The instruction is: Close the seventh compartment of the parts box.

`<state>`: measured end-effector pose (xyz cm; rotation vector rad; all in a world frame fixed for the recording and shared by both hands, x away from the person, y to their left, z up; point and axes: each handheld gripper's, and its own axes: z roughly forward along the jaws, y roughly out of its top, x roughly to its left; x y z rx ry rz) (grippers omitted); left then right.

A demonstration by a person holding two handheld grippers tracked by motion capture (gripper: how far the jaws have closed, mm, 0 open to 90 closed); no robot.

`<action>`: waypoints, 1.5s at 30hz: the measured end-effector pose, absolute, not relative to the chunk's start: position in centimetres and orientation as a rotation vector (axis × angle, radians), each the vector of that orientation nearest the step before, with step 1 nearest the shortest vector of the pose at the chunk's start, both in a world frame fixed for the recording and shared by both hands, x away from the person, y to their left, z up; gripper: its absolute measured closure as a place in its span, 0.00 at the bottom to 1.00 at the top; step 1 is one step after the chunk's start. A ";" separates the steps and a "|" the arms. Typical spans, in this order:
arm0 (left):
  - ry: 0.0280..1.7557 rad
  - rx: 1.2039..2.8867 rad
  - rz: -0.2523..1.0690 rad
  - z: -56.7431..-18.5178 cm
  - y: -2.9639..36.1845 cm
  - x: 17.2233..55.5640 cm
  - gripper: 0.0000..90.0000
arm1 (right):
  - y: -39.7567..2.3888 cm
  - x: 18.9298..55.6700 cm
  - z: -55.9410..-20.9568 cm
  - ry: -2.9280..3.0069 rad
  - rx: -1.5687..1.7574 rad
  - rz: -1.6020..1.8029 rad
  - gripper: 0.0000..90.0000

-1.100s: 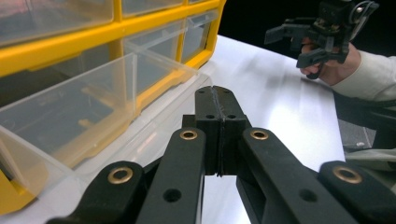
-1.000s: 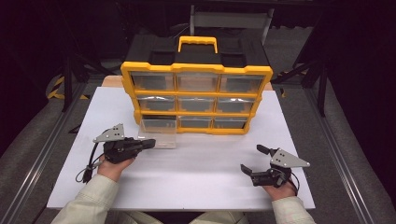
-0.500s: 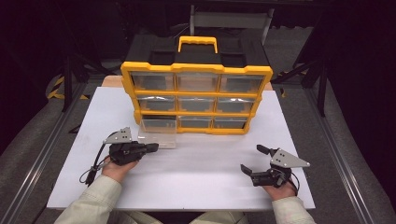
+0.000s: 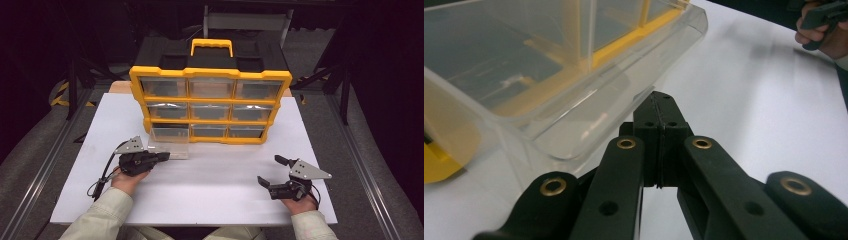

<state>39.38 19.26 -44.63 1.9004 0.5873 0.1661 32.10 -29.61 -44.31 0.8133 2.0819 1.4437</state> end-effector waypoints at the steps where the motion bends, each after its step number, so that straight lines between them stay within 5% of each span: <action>1: 0.583 1.896 0.172 -44.7 19.3 39.4 0.99 | -29.6 32.1 -44.3 2.083 0.814 1.444 0.05; 45: 0.819 1.755 0.332 -45.8 18.1 42.5 0.99 | -29.7 32.1 -44.4 2.087 0.823 1.447 0.05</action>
